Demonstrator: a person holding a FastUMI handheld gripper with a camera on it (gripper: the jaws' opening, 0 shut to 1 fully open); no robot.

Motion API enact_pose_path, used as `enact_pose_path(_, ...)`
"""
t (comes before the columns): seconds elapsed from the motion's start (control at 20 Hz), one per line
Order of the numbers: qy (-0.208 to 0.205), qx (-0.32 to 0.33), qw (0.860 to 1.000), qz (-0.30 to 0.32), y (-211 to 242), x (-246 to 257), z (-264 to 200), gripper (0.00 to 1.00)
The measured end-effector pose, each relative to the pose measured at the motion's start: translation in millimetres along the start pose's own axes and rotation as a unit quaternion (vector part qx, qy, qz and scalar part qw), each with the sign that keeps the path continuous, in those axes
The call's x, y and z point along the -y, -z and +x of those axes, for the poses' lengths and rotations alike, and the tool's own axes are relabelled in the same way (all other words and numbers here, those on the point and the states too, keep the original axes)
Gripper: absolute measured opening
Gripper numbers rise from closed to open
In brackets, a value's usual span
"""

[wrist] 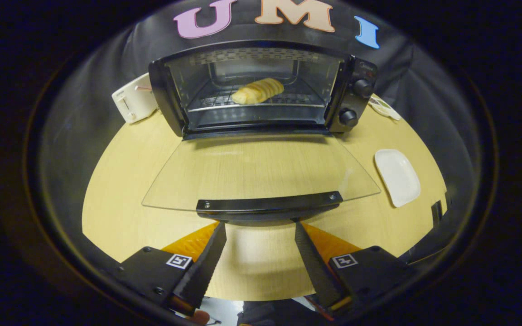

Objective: Open the toaster oven, put the food inside, and close the toaster oven door.

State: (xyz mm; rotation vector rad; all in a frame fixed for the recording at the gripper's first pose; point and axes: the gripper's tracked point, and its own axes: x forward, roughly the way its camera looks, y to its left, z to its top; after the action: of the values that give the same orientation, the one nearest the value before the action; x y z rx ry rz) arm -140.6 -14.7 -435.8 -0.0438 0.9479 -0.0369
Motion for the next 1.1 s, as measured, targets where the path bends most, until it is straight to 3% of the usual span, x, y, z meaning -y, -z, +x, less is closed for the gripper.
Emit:
enact_pose_path(0.35, -0.020, 0.089, 0.995, 0.037, -73.9, -9.3, -23.4, 0.96)
enact_pose_path(0.75, -0.032, 0.151, 0.987, 0.052, -162.2, -16.7, -16.0, 0.96)
enact_pose_path(1.1, -0.035, 0.165, 0.983, 0.066, -190.7, -14.4, -8.6, 0.96)
